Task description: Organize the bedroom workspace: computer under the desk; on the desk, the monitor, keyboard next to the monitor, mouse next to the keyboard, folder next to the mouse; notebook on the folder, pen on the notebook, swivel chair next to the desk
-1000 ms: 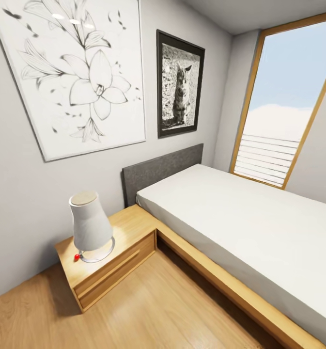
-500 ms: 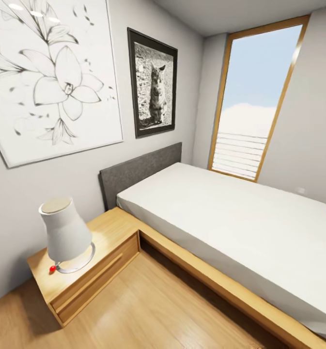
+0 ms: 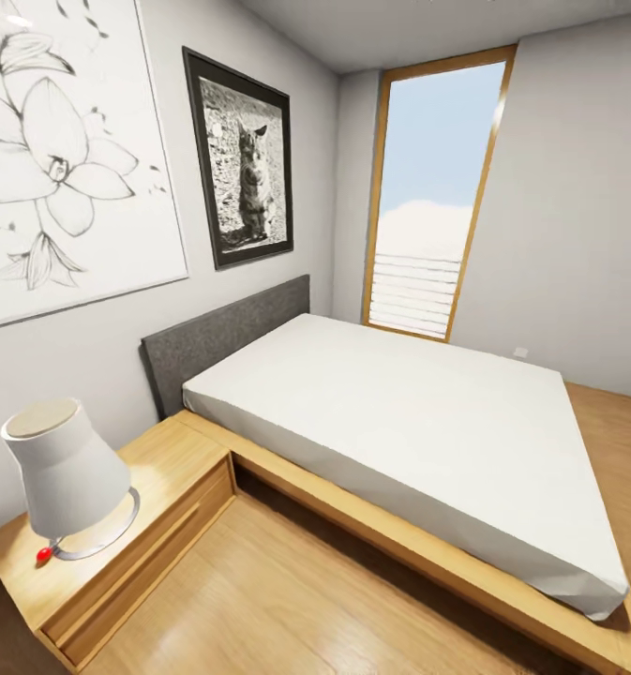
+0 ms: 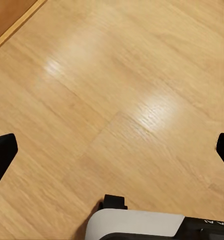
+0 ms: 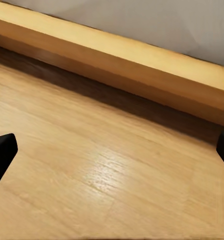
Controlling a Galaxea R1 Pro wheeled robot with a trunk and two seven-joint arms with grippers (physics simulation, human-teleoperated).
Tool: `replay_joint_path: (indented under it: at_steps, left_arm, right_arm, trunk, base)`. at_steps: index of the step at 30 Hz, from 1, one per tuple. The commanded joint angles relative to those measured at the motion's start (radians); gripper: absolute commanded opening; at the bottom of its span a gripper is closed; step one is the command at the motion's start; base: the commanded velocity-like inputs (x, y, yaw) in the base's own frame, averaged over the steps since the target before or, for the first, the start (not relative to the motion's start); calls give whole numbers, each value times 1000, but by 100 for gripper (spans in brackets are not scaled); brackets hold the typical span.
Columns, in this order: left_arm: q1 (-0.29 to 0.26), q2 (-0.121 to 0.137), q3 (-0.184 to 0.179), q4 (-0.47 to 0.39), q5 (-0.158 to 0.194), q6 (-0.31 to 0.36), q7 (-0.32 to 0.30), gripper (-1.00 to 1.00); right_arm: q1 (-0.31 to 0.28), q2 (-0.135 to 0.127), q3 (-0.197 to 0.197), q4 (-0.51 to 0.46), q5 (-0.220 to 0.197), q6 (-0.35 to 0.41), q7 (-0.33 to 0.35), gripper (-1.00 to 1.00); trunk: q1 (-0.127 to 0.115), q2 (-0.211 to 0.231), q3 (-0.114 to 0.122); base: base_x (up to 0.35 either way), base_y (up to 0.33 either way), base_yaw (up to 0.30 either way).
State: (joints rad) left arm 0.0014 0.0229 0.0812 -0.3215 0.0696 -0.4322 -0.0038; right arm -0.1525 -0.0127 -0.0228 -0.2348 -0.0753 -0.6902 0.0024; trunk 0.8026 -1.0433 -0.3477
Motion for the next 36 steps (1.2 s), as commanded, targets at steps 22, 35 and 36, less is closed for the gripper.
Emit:
replay_joint_path:
  at_steps: [22, 35, 36]
  left_arm:
    - [0, 0, -2, -1, 7, 4, 1, 100]
    - [0, 0, -1, -1, 7, 1, 0, 100]
    - [0, 0, -1, -1, 7, 1, 1, 100]
  right_arm:
    - [-1, 1, 3, 2, -6, -3, 3, 100]
    - [-1, 0, 1, 2, -6, -4, 3, 100]
    - [-1, 0, 1, 2, -6, -4, 3, 100]
  trunk:
    - [0, -1, -1]
    - [0, -1, -1]
    - [0, -1, -1]
  base:
    - [200, 0, -300]
    - [76, 0, -300]
    - [-3, 5, -300]
